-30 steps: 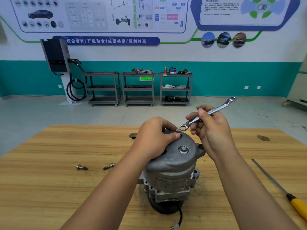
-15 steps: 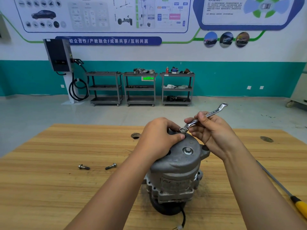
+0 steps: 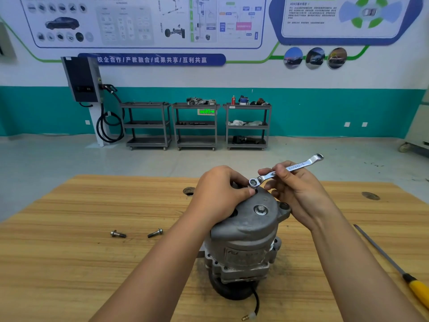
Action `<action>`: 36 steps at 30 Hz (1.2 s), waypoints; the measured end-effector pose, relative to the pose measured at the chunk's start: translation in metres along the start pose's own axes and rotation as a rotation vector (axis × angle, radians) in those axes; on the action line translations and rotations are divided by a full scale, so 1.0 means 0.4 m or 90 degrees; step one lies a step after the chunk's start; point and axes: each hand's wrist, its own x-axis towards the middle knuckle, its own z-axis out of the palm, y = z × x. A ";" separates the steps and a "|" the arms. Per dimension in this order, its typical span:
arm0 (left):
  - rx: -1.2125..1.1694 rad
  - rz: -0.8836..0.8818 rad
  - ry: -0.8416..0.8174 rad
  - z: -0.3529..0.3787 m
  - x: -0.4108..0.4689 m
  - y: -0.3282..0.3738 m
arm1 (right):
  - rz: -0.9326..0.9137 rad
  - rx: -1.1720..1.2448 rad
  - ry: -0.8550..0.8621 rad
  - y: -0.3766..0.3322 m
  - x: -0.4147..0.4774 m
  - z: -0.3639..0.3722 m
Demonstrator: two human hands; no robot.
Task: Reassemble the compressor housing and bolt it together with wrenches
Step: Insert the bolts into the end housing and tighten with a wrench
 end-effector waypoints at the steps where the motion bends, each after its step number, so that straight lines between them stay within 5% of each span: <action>1: -0.006 -0.003 -0.002 0.000 0.000 0.001 | 0.012 -0.022 0.005 -0.005 0.004 0.001; 17: -0.005 0.004 -0.006 0.004 0.006 0.001 | 0.096 -0.085 0.000 -0.016 0.039 0.001; 29: 0.009 0.008 0.005 -0.003 -0.002 -0.001 | -0.032 0.072 -0.034 0.025 -0.043 -0.012; 34: 0.206 -0.080 0.034 -0.018 -0.025 -0.002 | -0.126 0.038 0.022 0.048 -0.074 0.000; 36: 0.179 -0.119 0.012 -0.023 -0.043 -0.014 | -0.155 0.001 0.044 0.049 -0.086 0.004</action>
